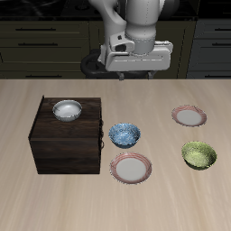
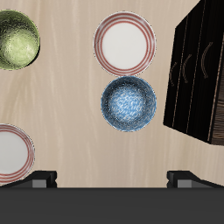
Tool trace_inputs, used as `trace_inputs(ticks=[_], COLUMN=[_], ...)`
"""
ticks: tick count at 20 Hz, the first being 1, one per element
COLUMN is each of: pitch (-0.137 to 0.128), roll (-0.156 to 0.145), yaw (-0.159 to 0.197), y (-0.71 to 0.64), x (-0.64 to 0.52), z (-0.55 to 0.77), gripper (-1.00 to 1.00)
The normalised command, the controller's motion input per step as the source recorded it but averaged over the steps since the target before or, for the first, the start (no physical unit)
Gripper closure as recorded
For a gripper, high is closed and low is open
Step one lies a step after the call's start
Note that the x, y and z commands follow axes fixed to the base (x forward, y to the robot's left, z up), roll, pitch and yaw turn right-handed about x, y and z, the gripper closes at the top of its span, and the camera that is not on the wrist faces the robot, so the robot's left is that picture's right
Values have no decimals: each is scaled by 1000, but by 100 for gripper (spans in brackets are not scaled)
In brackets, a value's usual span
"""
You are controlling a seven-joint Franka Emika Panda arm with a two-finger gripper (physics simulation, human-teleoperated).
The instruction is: Place the blue bowl onto the plate that is on the left side of the table
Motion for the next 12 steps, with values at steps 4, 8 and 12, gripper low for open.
trace_inputs(ticks=[4, 8, 12], pitch=[11, 7, 11], roll=[-8, -16, -8], yaw=[-11, 0, -1], y=[-32, -34, -9], x=[347, 252, 234], z=[-48, -48, -62], gripper=[-100, -100, -100])
